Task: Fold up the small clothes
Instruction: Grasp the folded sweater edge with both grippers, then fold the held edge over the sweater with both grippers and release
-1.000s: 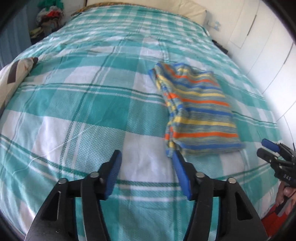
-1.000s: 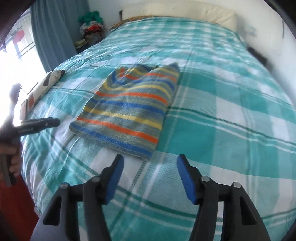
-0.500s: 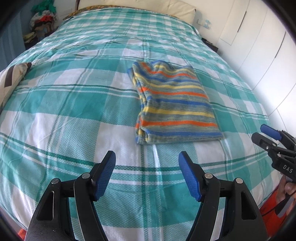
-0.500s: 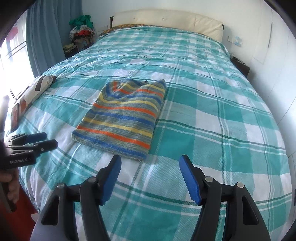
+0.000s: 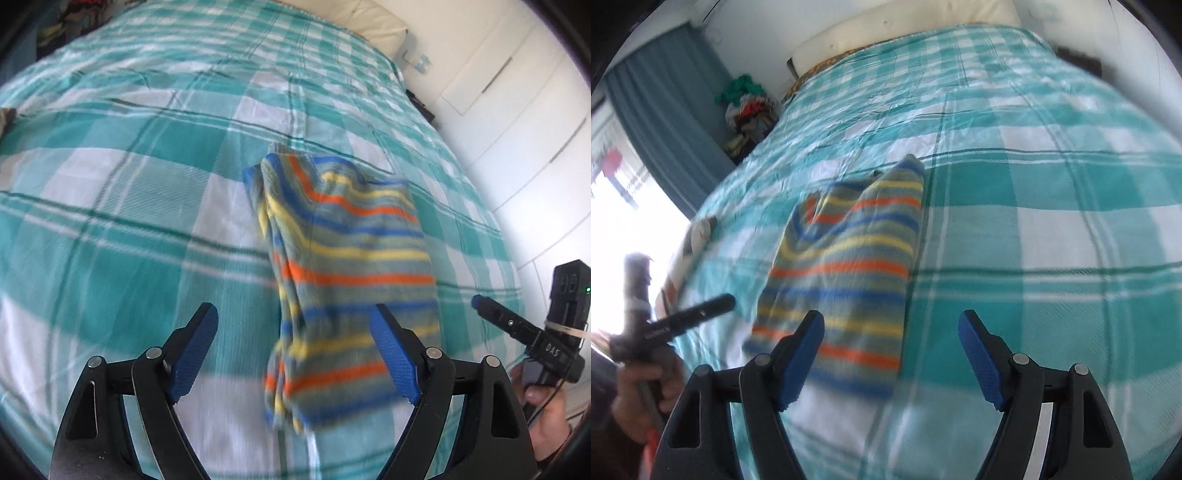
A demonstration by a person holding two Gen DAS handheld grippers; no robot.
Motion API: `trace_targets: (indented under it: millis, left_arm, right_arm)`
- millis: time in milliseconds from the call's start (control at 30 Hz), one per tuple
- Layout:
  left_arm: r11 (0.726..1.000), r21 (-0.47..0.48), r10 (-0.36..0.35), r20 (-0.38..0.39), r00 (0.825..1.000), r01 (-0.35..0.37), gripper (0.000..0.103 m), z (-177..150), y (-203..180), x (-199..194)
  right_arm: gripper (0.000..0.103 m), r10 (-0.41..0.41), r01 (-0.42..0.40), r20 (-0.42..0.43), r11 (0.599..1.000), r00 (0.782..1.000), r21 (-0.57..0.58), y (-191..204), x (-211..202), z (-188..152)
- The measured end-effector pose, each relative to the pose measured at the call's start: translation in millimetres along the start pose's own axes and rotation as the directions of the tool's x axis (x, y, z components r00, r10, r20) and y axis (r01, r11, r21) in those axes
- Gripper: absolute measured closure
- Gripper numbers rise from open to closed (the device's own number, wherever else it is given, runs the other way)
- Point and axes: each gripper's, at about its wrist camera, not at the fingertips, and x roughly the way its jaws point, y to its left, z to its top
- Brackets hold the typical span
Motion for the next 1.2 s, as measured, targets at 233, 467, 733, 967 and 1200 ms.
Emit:
trace_targets:
  millis: [233, 467, 733, 967, 1200]
  left_arm:
    - [0.998, 0.013, 0.059, -0.053, 0.997, -0.059, 0.027, 24.1, 1.7, 54.1]
    - [0.984, 0.130, 0.126, -0.041, 0.991, -0.119, 0.089, 30.6, -33.9, 49.9]
    - [0.984, 0.168, 0.051, 0.098, 0.994, -0.067, 0.089, 49.1, -55.0, -12.7]
    - [0.950, 0.192, 0.231, 0.104, 0.967, -0.248, 0.043, 32.3, -53.2, 4.0]
    - [0.854, 0.270, 0.384, 0.248, 0.889, -0.444, 0.002, -69.1, -75.2, -73.4]
  right_arm:
    - [0.040, 0.134, -0.128, -0.093, 0.990, 0.987, 0.068, -9.4, 85.9, 34.4]
    - [0.076, -0.067, 0.058, -0.055, 0.986, 0.996, -0.157, 45.1, 80.4, 38.4]
    - [0.076, -0.017, 0.039, 0.128, 0.984, 0.992, -0.171, 78.5, 13.2, 52.7]
    - [0.040, -0.173, 0.178, 0.056, 0.978, 0.983, -0.109, 41.5, 24.8, 53.1]
    - [0.013, -0.271, 0.275, 0.047, 0.940, 0.961, -0.201, 45.5, -52.0, -11.1]
